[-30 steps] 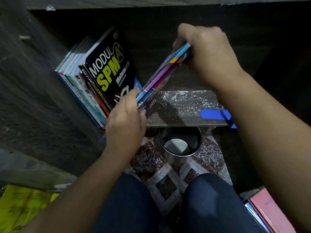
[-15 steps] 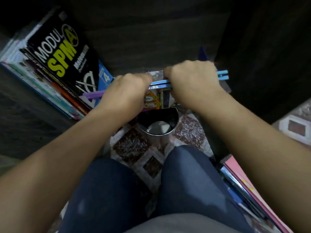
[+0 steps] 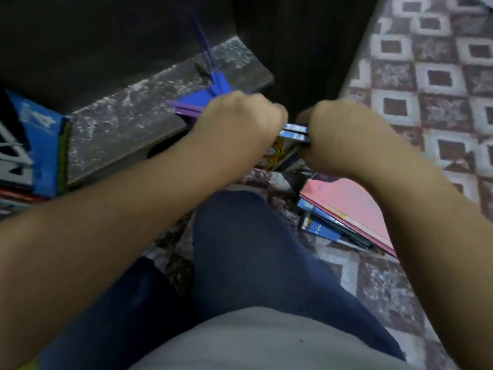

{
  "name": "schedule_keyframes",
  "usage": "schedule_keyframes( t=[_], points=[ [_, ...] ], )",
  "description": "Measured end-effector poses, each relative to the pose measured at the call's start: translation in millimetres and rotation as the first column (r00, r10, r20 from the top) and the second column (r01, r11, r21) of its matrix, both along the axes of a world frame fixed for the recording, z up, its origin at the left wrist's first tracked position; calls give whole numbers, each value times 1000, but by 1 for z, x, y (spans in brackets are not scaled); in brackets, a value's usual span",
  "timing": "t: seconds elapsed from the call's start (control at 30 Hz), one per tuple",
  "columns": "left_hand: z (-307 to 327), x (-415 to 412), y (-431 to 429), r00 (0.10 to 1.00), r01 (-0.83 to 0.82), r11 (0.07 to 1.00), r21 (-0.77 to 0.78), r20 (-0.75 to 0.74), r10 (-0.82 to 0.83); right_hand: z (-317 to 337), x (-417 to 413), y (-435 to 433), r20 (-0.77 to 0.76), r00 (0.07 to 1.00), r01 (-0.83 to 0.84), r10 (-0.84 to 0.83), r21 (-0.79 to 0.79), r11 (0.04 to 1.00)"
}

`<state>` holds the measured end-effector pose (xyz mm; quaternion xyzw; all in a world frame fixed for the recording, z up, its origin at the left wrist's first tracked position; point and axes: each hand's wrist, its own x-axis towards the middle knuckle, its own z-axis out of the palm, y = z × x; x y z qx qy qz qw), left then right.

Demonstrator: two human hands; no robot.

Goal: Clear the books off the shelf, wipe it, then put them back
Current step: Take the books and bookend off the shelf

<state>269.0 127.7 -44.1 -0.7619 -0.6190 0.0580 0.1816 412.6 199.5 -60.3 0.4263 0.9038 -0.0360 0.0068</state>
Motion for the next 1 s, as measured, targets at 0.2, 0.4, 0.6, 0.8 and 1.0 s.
schedule_keyframes(
  t=[0.2, 0.4, 0.6, 0.8, 1.0],
  points=[
    [-26, 59, 40, 984, 127, 984, -122, -109, -141, -34, 94, 1, 51, 979, 197, -196, -13, 980],
    [-43, 98, 69, 970, 162, 973, -164, -154, -187, -49, 155, 21, 40, 898, 429, -438, 137, 893],
    [-97, 108, 128, 913, 408, 911, -67, 51, -405, -114, 176, 52, -146, 780, 625, -608, 169, 762],
    [-161, 112, 152, 944, 328, 864, -382, 175, -281, -215, 174, 47, -167, 829, 559, -533, 250, 791],
    [-239, 118, 124, 953, 285, 771, -570, 82, -292, -295, 179, 15, -158, 864, 501, -478, 192, 844]
  ],
)
